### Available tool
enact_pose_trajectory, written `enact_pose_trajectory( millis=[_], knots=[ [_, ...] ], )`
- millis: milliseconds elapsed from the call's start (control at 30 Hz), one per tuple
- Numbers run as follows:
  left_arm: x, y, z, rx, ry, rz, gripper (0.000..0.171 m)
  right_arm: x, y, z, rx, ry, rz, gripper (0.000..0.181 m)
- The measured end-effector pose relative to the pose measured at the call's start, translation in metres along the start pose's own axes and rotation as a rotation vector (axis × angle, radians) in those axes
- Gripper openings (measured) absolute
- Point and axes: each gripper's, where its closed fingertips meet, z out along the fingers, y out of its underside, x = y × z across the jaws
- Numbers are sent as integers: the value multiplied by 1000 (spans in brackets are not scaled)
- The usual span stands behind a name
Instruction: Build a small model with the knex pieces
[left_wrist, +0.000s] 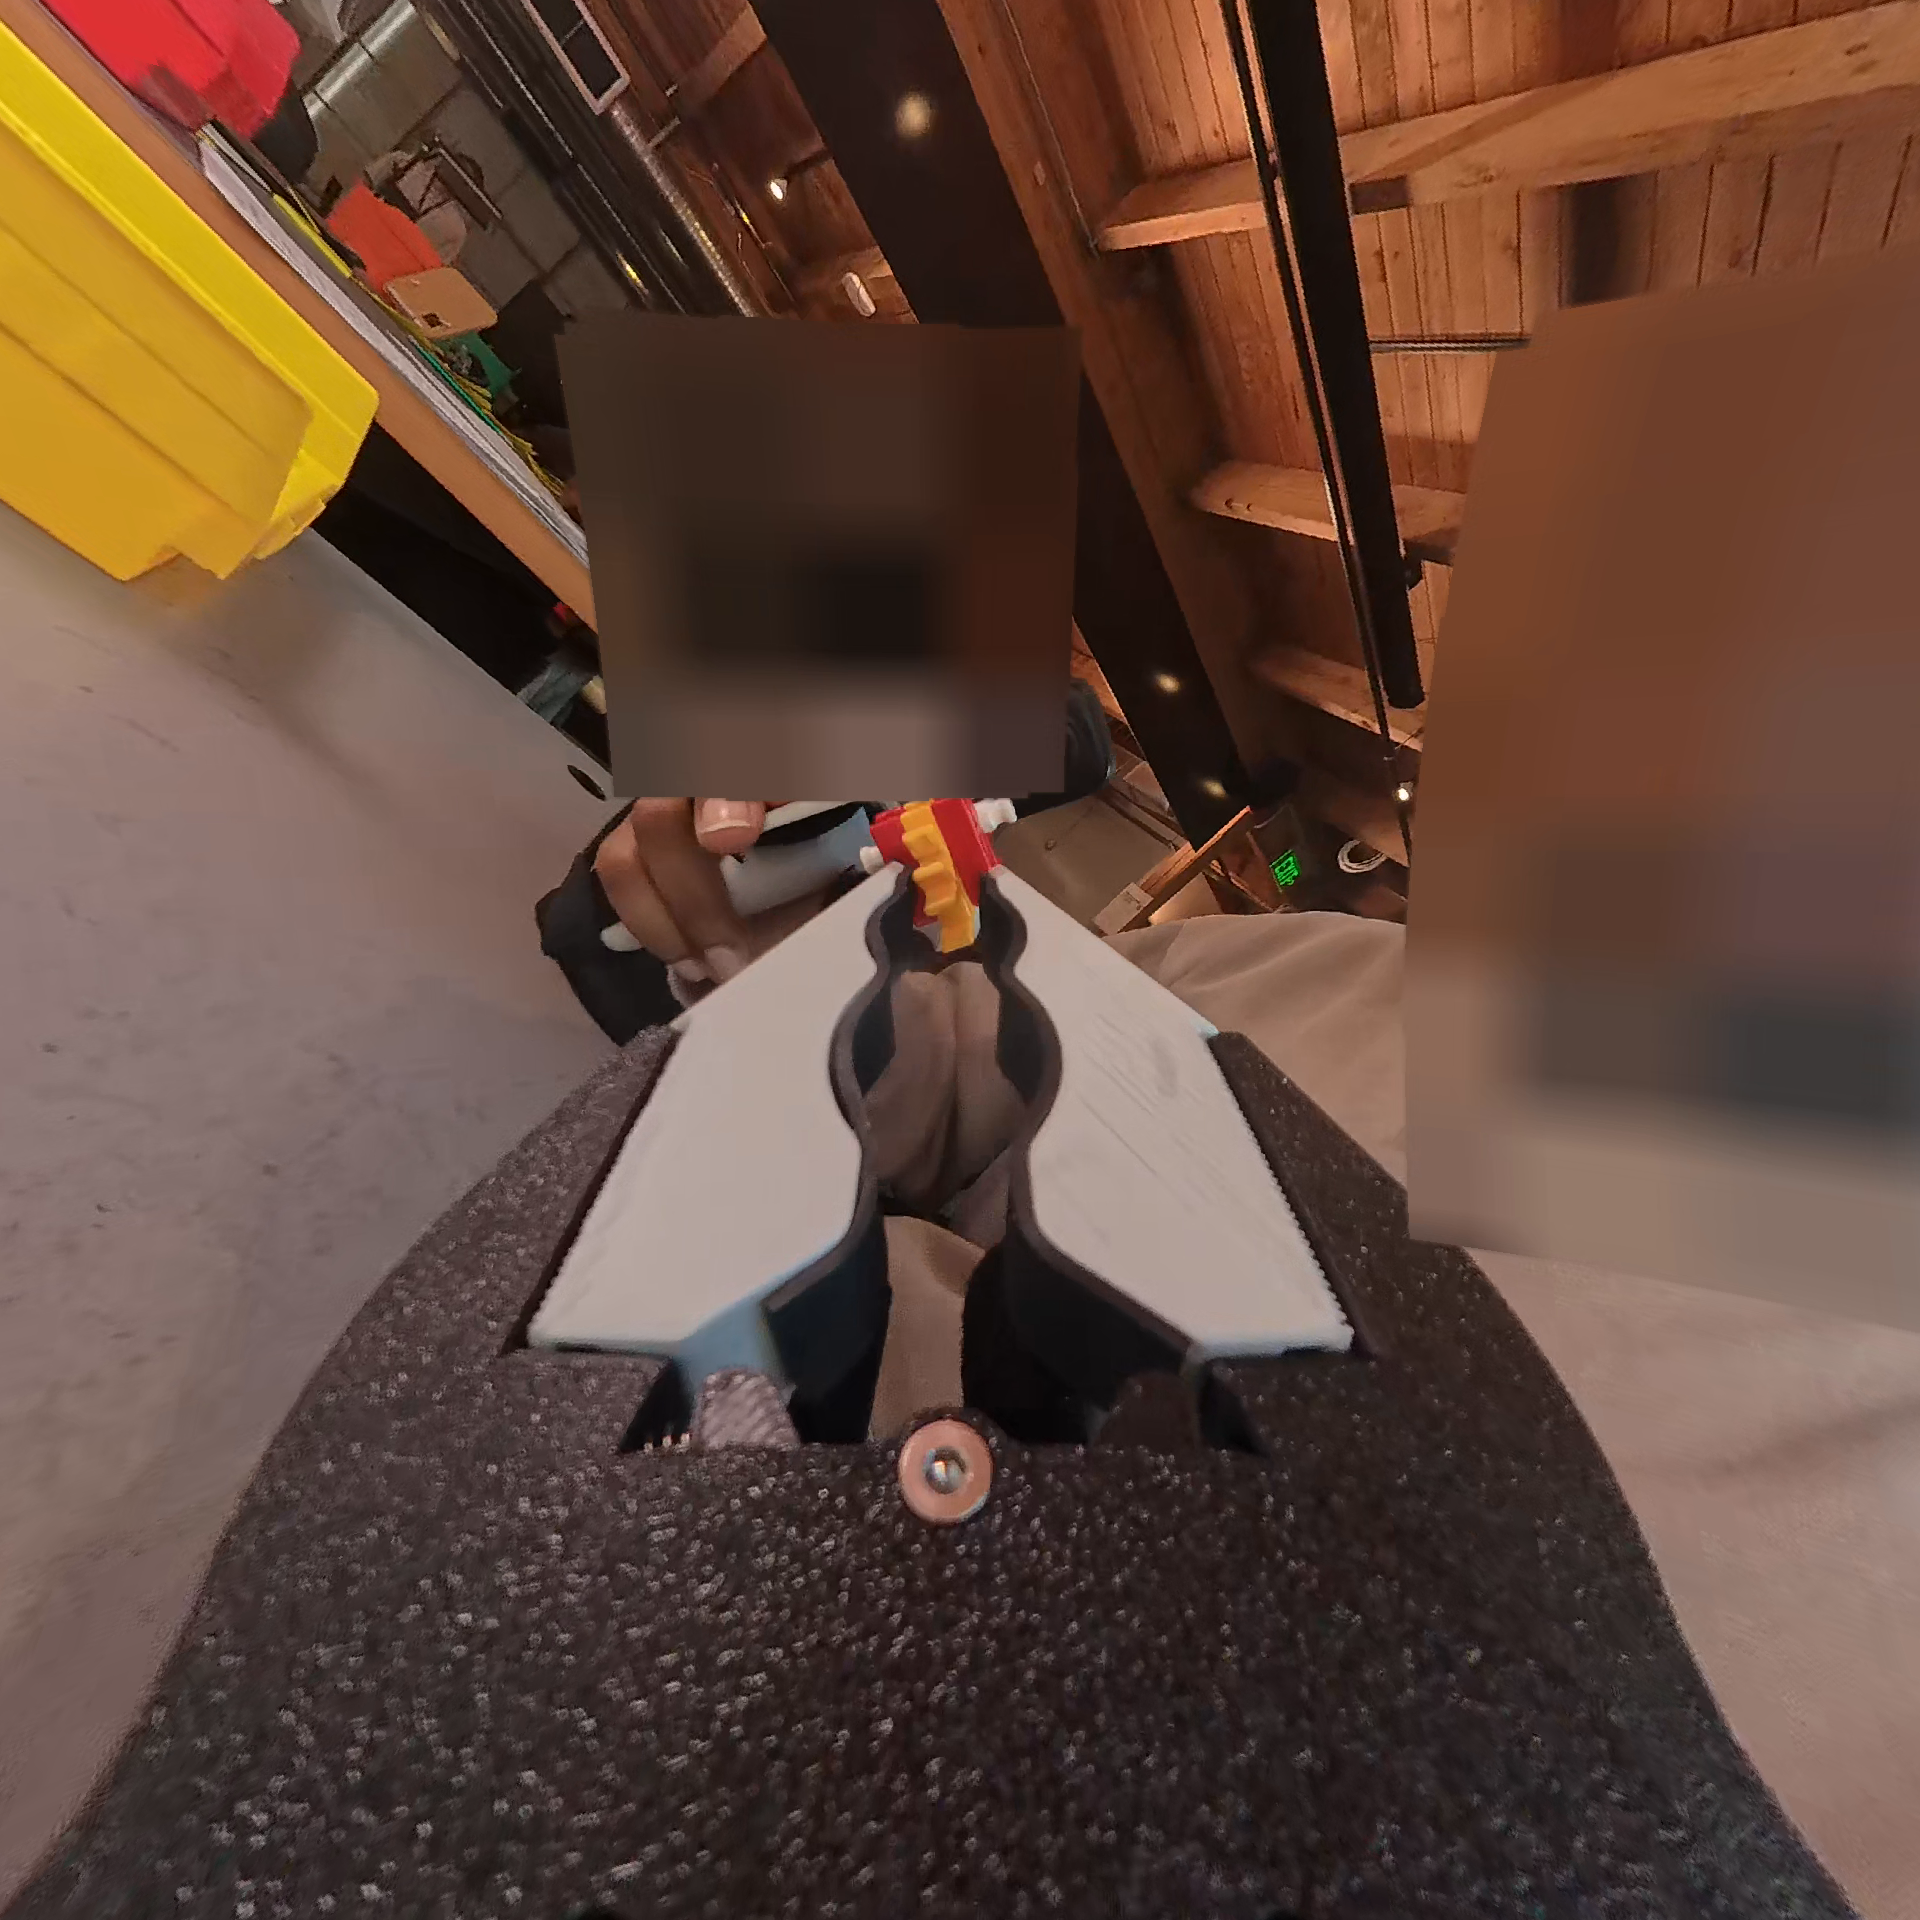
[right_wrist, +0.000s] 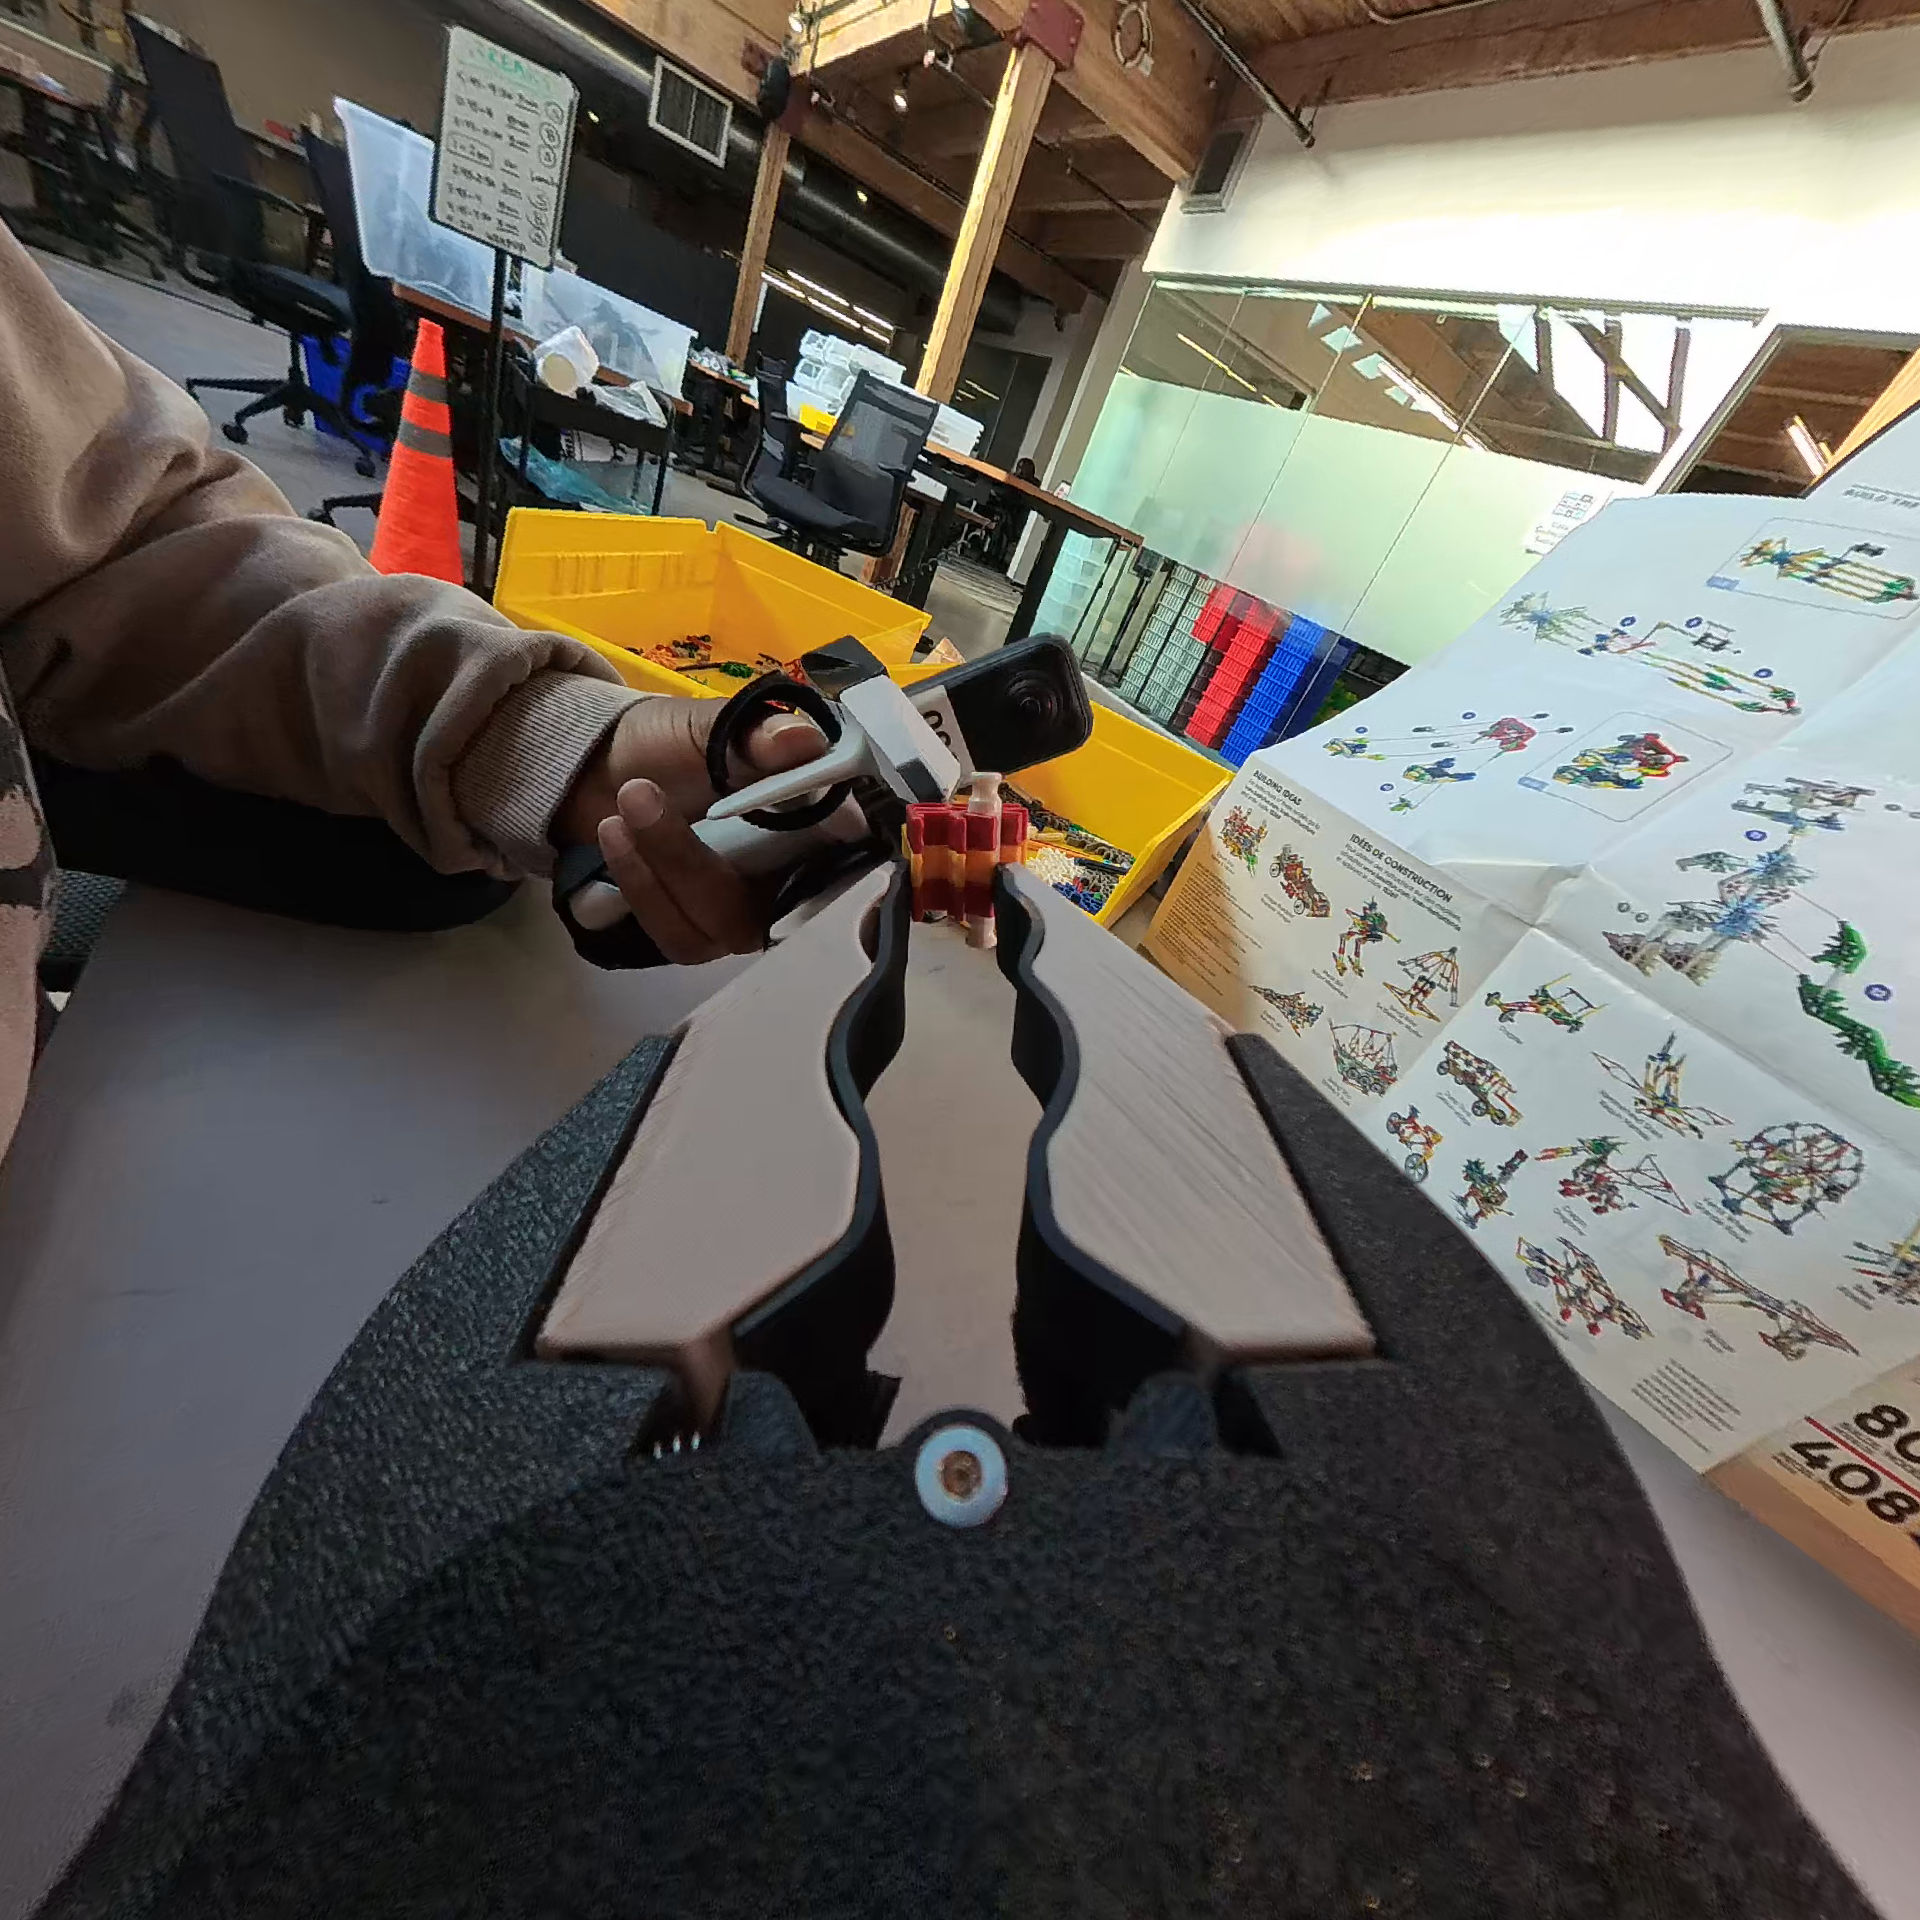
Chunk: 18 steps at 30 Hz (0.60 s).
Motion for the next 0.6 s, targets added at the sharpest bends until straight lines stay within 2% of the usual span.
enact_pose_trajectory(
  millis=[167, 300, 367, 500, 600],
  knots=[
    [-3, -1, 1, 20, -3, -39, 7, 0, 0, 0, -11, 2, -39, 13],
    [-26, -6, -6, 36, -191, 54, 5, 12, 25, 4, -173, 82, -80, 15],
    [-34, -5, -8, 26, -255, 85, 5, 16, 27, 6, -212, 116, -124, 25],
    [-37, -1, -6, 15, -254, 53, 5, 16, 37, 14, -348, 119, -275, 28],
    [-40, 0, -7, 23, -253, 19, 5, 14, 38, 18, -375, 115, -397, 24]
  ],
)
